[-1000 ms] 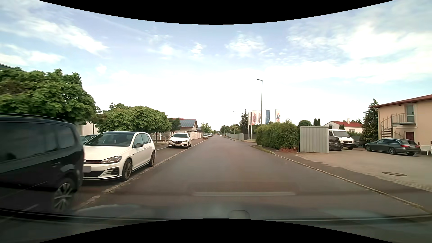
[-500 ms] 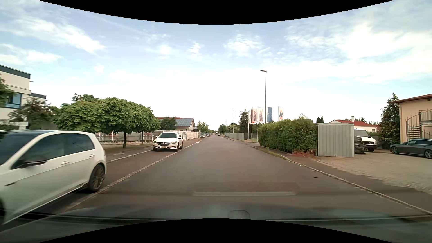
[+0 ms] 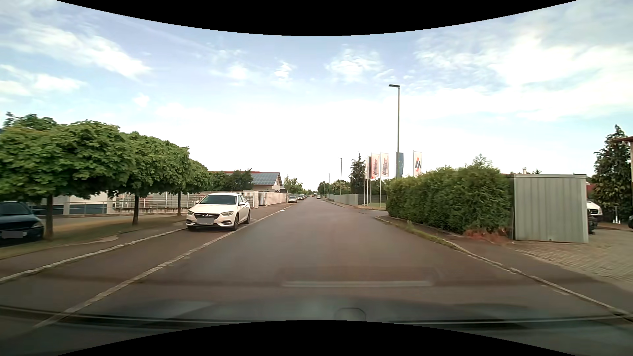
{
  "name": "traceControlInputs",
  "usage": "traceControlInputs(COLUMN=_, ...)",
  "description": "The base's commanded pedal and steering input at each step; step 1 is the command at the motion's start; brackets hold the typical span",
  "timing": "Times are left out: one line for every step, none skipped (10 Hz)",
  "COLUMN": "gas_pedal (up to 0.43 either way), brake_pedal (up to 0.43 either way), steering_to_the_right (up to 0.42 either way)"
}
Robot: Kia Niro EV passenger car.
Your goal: Follow the waypoints while adhering to traffic rules and regulations
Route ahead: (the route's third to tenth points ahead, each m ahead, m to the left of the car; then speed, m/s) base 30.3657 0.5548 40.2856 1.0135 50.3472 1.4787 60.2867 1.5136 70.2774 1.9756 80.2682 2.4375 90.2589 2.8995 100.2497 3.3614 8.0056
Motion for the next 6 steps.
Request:
traceControlInputs(gas_pedal=0.157, brake_pedal=0.0, steering_to_the_right=0.007)
traceControlInputs(gas_pedal=0.138, brake_pedal=0.0, steering_to_the_right=0.007)
traceControlInputs(gas_pedal=0.138, brake_pedal=0.0, steering_to_the_right=0.007)
traceControlInputs(gas_pedal=0.138, brake_pedal=0.0, steering_to_the_right=0.007)
traceControlInputs(gas_pedal=0.138, brake_pedal=0.0, steering_to_the_right=0.007)
traceControlInputs(gas_pedal=0.138, brake_pedal=0.0, steering_to_the_right=0.007)
